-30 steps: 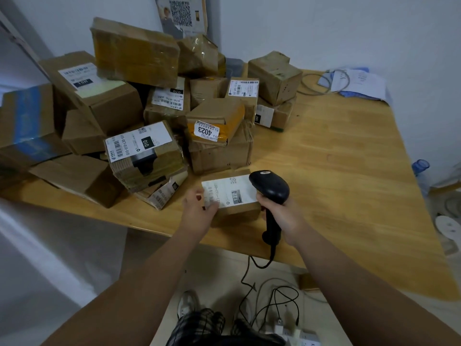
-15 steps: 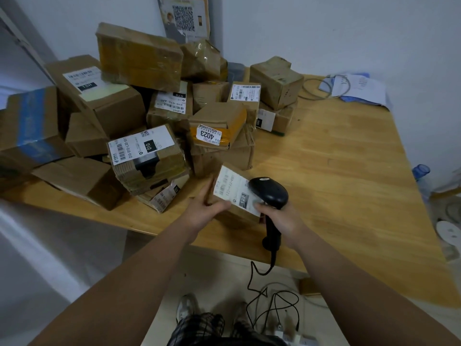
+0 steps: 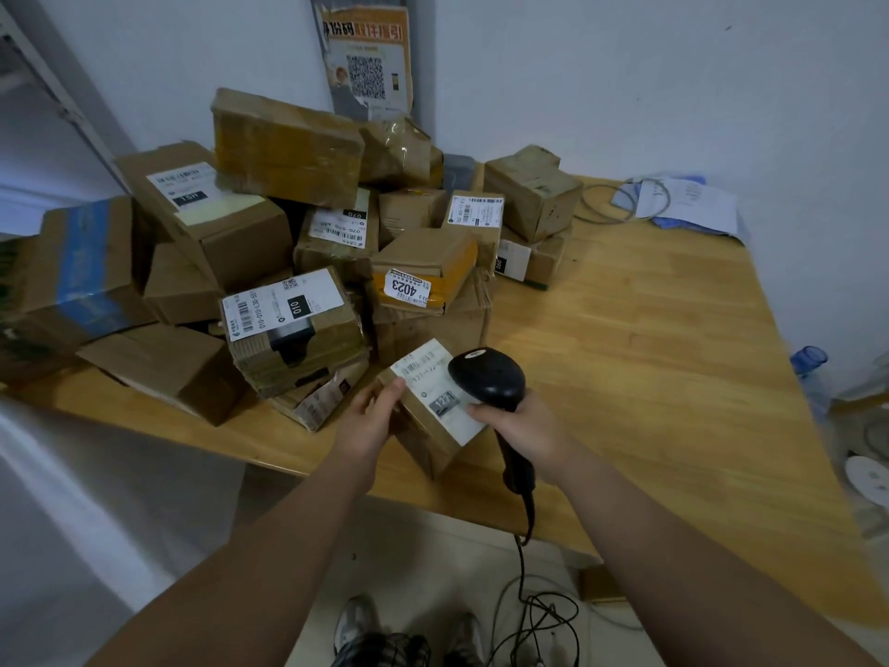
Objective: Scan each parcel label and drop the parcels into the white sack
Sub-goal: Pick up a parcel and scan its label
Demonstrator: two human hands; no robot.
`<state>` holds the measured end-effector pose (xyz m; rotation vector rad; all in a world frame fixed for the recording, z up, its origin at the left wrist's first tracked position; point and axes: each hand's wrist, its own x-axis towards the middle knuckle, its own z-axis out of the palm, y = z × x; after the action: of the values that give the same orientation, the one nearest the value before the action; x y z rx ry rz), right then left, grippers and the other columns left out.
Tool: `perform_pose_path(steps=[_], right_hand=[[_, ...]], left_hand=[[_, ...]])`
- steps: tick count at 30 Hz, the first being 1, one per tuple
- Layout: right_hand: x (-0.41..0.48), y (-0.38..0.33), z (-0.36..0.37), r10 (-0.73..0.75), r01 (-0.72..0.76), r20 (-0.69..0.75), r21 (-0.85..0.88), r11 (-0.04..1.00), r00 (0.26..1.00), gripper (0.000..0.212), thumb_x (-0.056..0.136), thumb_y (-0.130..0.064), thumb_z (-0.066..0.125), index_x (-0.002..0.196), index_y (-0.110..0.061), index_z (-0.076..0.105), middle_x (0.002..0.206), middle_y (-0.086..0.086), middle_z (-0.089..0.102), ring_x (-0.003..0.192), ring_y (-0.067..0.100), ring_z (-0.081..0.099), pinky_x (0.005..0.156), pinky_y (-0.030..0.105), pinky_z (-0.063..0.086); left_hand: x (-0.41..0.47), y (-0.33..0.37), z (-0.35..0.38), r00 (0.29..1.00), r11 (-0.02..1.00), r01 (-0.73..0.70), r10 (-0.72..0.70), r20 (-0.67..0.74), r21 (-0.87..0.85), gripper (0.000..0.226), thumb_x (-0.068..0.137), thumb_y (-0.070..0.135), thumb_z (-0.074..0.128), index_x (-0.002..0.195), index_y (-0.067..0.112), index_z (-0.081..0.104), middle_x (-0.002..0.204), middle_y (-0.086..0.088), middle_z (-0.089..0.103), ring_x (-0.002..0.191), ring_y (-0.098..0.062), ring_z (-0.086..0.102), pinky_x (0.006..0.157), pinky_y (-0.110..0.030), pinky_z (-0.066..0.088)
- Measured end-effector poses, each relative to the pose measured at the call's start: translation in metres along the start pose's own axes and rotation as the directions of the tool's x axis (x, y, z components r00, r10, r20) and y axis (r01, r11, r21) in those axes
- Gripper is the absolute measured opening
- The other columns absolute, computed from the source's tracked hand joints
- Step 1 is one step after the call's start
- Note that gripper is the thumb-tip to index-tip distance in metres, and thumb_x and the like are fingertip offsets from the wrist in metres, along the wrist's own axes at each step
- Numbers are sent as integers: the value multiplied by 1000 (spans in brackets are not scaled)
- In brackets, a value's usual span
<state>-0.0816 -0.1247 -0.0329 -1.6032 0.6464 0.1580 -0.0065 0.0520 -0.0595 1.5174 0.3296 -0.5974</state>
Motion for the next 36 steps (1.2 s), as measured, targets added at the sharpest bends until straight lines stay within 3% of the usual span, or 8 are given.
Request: perform_pose_path(steps=[5, 8, 11, 16, 22, 26, 30, 36], right_hand=[[-14, 0, 7, -65, 76, -79, 136, 988, 995, 18, 87, -13, 70, 102, -20, 65, 102, 2, 69, 93, 11, 63, 69, 20, 49], [-24, -17, 3, -148, 161, -87, 159, 974, 985, 20, 84, -13, 73, 96, -27, 65, 100, 1, 70, 96, 17, 66, 76, 29, 56], [-38, -49, 3, -226, 232, -60, 113, 966, 972, 24, 81, -21, 76, 97, -32, 62, 101, -1, 70, 95, 16, 66, 76, 40, 60], [-52, -146, 18, -398, 402, -64, 82, 912, 915, 17, 85, -26, 72, 93, -13, 66, 71, -3, 67, 60, 13, 66, 49, 23, 52], [-51, -247, 69, -483, 483, -26, 19, 875, 875, 23, 87, -22, 70, 73, -8, 58, 54, 7, 52, 44, 18, 48, 45, 25, 41], [-51, -261, 111, -421, 422, 44, -14, 906, 906, 23, 85, -22, 70, 76, -6, 58, 54, 7, 53, 41, 17, 47, 42, 23, 41], [-51, -271, 140, -415, 416, 21, -40, 909, 909, 26, 87, -27, 69, 74, -7, 56, 56, 8, 53, 39, 15, 47, 40, 21, 41], [-55, -288, 167, -401, 392, -7, -196, 899, 916, 15, 86, -18, 64, 74, -11, 58, 55, 4, 51, 41, 14, 47, 41, 21, 41]], left_hand=[[-18, 2, 6, 992, 998, -39, 31, 123, 58, 92, 79, 41, 73, 151, 35, 15, 142, 1, 46, 120, -23, 50, 90, -43, 47], [-41, 20, -6, 960, 970, -190, 151, 236, 153, 114, 70, 42, 81, 149, 48, -1, 149, 6, 32, 134, -25, 38, 99, -49, 46], [-62, 50, -24, 929, 934, -338, 313, 197, 112, 102, 74, 30, 77, 148, 46, 10, 137, 9, 44, 128, -21, 45, 100, -44, 46], [-68, 130, -55, 909, 910, -416, 415, 37, 1, 74, 89, 28, 65, 147, 38, 20, 125, 0, 57, 102, -21, 63, 76, -34, 54], [-41, 223, -98, 852, 856, -517, 515, -89, 9, 73, 88, 24, 69, 146, 22, 24, 111, -4, 62, 86, -16, 67, 64, -28, 54], [-17, 235, -134, 849, 861, -503, 509, -138, 78, 82, 81, 28, 76, 145, 24, 25, 122, -7, 59, 100, -22, 64, 79, -37, 57], [-5, 238, -155, 868, 880, -460, 474, -146, 120, 83, 81, 33, 76, 145, 24, 25, 119, -4, 56, 99, -21, 62, 70, -31, 53], [6, 240, -178, 901, 904, -410, 422, -99, 122, 103, 60, 53, 78, 144, 24, 27, 131, -3, 54, 110, -26, 58, 93, -46, 51]])
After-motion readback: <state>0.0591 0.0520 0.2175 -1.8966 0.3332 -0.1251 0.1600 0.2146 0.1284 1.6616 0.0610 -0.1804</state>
